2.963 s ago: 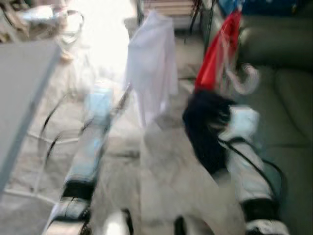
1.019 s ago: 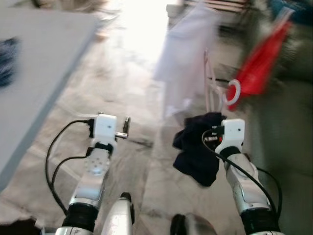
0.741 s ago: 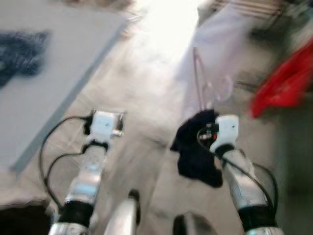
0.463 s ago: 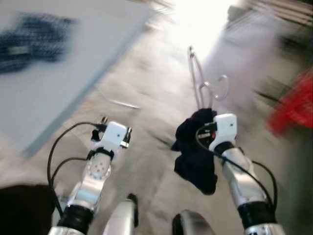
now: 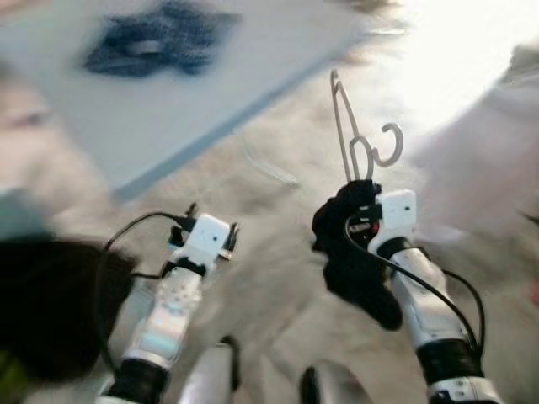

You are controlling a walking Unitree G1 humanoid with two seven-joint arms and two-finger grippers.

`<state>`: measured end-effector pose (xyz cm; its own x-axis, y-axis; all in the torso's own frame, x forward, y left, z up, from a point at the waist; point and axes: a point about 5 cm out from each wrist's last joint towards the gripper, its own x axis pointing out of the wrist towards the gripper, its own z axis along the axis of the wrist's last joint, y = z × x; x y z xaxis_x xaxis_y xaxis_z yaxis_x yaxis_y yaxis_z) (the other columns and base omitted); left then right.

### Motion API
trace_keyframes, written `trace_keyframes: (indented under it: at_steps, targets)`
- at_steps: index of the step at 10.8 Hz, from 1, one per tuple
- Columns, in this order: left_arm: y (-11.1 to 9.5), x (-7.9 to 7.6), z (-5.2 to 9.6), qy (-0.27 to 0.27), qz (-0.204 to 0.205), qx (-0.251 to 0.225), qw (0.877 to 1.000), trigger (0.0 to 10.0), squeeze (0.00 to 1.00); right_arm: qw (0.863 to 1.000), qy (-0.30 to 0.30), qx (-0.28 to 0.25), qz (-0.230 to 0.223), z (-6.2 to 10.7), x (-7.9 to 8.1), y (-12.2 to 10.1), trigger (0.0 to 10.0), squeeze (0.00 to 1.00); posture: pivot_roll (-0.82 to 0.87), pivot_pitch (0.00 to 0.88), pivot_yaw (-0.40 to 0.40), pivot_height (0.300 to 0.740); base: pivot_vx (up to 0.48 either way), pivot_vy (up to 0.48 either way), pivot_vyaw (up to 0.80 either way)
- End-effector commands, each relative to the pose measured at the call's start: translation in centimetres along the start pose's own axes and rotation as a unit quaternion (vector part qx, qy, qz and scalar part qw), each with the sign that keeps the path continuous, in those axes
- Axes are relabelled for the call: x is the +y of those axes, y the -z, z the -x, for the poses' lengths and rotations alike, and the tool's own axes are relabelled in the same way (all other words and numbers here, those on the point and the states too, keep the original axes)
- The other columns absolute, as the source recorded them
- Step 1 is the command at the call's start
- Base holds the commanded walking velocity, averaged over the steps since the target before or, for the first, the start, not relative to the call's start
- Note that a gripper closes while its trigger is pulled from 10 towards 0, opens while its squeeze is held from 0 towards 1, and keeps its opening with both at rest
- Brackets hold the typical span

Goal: Hang hanger

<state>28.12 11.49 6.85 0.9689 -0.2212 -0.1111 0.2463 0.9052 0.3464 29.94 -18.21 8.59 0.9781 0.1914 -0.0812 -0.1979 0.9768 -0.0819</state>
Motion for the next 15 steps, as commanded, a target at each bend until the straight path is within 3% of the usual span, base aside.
trace_keyframes:
  at_steps: [1, 3, 5, 11, 13, 15]
  targets:
    - [0.0, 0.2, 0.1, 0.001, 0.002, -0.002, 1.0, 10.0, 0.0, 1.0, 0.004, -0.013, 0.004, 0.1, -0.2, -0.4, 10.0, 0.0, -0.02, 0.197, -0.037, 0.74, 0.0, 0.0, 0.8]
    - [-0.2, 0.3, 0.2, 0.002, -0.007, -0.011, 1.0, 10.0, 0.0, 1.0, 0.009, -0.011, 0.005, 0.3, -0.4, -0.2, 10.0, 0.0, -0.02, 0.2, -0.033, 0.74, 0.0, 0.0, 0.8]
    - [-0.3, 0.5, 0.0, -0.011, 0.003, -0.011, 1.0, 10.0, 0.0, 1.0, 0.012, -0.017, -0.001, -0.1, -0.4, -0.6, 10.0, 0.0, -0.02, 0.204, -0.031, 0.74, 0.0, -0.135, 0.0]
    - [-0.2, 0.5, -0.3, -0.022, 0.012, -0.003, 1.0, 10.0, 0.0, 1.0, -0.006, -0.028, 0.01, -0.4, 0.2, -0.9, 10.0, 0.0, -0.03, 0.195, -0.037, 0.74, 0.0, -0.477, 0.0]
    - [-0.7, 0.6, -0.4, -0.034, 0.025, -0.02, 0.999, 10.0, 0.0, 0.999, -0.015, -0.026, 0.014, -0.2, 0.3, -0.7, 10.0, 0.0, -0.02, 0.197, -0.048, 0.74, 0.0, 0.0, 0.0]
    - [-0.6, 1.0, 0.0, -0.05, 0.029, -0.019, 0.998, 10.0, 0.0, 0.999, -0.039, -0.021, 0.019, 0.3, 0.6, -0.4, 10.0, 0.0, -0.01, 0.212, -0.062, 0.74, 0.0, 0.0, 0.8]
